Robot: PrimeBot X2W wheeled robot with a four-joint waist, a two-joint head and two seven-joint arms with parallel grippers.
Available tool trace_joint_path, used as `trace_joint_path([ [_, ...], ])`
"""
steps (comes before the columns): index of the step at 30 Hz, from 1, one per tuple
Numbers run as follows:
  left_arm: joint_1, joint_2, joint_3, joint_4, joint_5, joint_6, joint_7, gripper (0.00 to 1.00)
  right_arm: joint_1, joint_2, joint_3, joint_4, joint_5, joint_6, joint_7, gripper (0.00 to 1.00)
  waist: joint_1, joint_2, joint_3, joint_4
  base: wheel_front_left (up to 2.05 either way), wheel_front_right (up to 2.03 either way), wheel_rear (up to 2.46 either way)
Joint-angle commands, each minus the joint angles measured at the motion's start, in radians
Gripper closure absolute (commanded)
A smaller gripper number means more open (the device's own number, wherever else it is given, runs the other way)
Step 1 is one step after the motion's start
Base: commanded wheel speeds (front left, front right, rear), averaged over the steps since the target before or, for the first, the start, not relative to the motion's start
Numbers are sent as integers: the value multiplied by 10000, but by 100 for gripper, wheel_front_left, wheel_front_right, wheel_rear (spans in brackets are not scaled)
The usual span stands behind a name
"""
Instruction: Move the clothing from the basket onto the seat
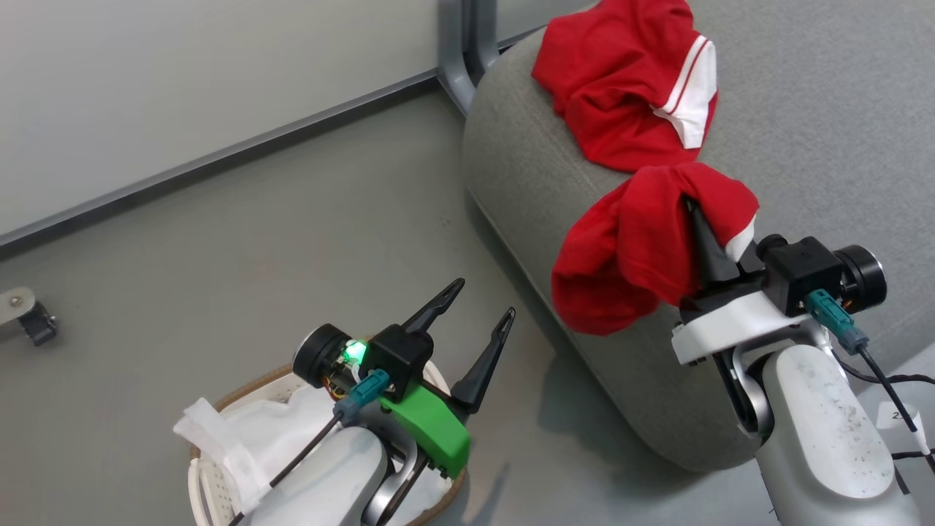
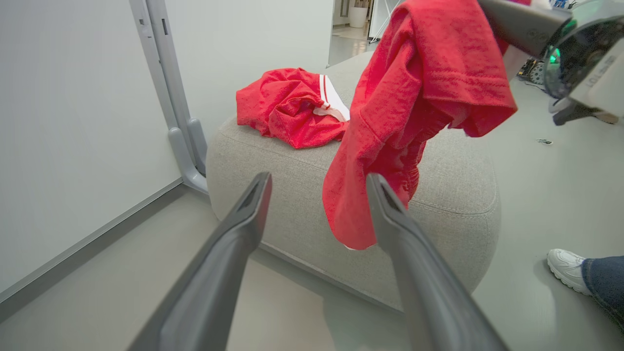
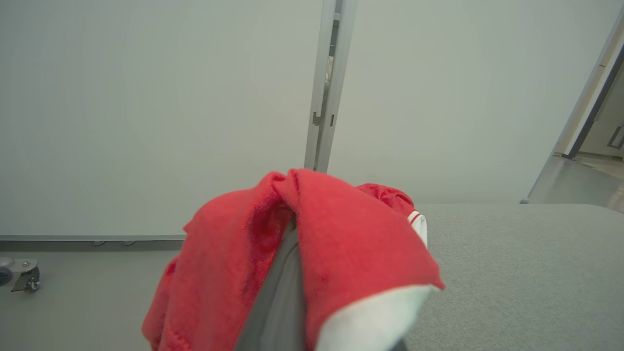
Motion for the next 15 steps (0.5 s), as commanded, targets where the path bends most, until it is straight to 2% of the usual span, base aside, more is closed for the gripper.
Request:
trace_joint_path([
  [1,-166,75,16,4,92,-14,-4,0,79,25,-40,-60,32,-14,-47,100,0,-1,610,-704,0,0,0],
  [7,-390,144,-34,-128,178,4,120,0,39,160,-239,-262,86,-14,-48,100,0,-1,983,-818,0,0,0],
  [15,-592,322,-74,-479,240,51,208,0,-932,112,-422,-171,35,-14,-48,100,0,-1,1499,-520,0,0,0],
])
